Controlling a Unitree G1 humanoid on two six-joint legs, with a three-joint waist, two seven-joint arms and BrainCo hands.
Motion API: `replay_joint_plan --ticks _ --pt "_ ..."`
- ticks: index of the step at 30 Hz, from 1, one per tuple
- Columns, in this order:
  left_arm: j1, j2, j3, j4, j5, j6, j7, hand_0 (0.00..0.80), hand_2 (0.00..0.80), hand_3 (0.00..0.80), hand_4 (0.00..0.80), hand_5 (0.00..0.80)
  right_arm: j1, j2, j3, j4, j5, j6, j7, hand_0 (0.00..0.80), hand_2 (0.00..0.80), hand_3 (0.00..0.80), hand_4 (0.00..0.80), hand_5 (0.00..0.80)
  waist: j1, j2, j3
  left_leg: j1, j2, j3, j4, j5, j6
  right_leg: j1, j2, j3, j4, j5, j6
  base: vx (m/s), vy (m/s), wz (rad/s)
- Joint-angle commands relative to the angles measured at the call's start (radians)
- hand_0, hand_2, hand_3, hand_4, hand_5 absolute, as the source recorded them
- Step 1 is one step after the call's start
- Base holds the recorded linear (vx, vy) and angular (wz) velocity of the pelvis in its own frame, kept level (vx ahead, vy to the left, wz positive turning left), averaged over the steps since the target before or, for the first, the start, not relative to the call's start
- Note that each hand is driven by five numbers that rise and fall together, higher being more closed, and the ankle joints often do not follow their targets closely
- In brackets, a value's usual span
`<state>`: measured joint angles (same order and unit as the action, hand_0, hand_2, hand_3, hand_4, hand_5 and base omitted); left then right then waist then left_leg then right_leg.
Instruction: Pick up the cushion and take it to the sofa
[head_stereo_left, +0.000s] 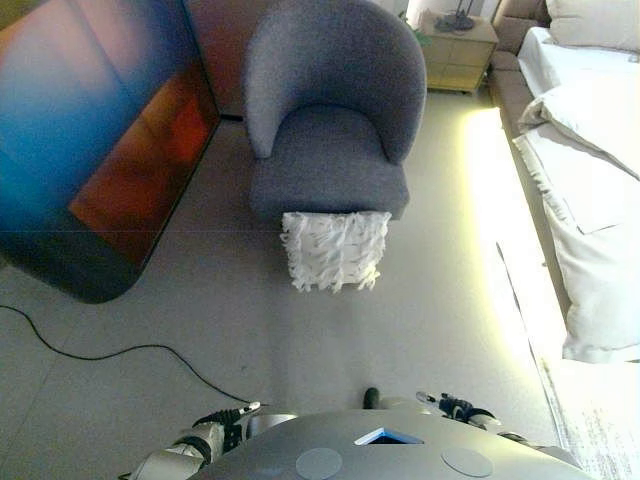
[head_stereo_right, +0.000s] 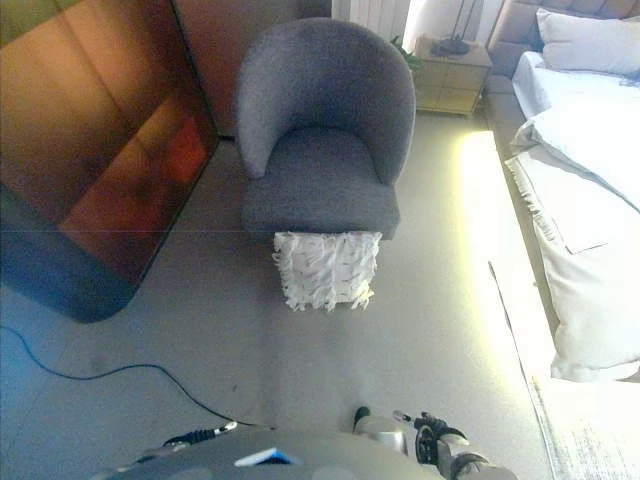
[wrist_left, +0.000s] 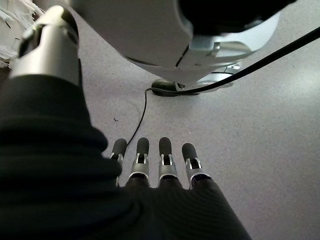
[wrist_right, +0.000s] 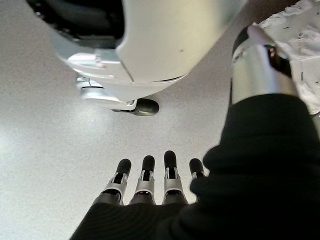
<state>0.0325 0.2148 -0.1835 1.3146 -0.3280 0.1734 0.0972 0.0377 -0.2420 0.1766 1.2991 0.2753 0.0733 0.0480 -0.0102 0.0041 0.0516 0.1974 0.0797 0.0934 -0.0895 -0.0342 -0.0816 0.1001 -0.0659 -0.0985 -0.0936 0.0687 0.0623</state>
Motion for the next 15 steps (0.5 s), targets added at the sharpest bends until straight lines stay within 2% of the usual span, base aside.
replay_joint_plan --ticks 1,4,15 --pt "-0.059 -0.007 0.003 0.054 -0.020 0.009 0.003 0.000 0.000 0.000 0.000 0.000 -0.070 0.017 0.013 0.059 -0.006 -0.009 0.000 0.000 0.000 0.000 0.000 0.000 -0.006 -0.020 0.023 -0.055 -0.116 -0.010 0.002 -0.047 0.104 0.024 0.044 -0.003 0.006 -0.096 -0.009 0.000 0.000 0.00" --pt "-0.061 -0.008 0.000 0.047 -0.001 0.031 -0.026 0.000 0.000 0.000 0.000 0.000 -0.074 0.011 0.011 0.050 -0.010 -0.003 0.002 0.000 0.000 0.000 0.000 0.000 -0.001 -0.022 0.022 -0.056 -0.115 -0.011 0.002 -0.048 0.104 0.025 0.045 -0.005 0.006 -0.097 -0.007 0.000 0.000 0.00" --pt "-0.062 -0.012 -0.012 0.052 0.020 0.013 -0.020 0.000 0.000 0.000 0.000 0.000 -0.079 0.014 0.019 0.050 -0.001 -0.005 0.010 0.000 0.000 0.000 0.000 0.000 0.008 -0.024 0.023 -0.057 -0.114 -0.017 0.002 -0.051 0.106 0.025 0.042 -0.017 0.006 -0.099 -0.006 0.003 0.000 0.02"
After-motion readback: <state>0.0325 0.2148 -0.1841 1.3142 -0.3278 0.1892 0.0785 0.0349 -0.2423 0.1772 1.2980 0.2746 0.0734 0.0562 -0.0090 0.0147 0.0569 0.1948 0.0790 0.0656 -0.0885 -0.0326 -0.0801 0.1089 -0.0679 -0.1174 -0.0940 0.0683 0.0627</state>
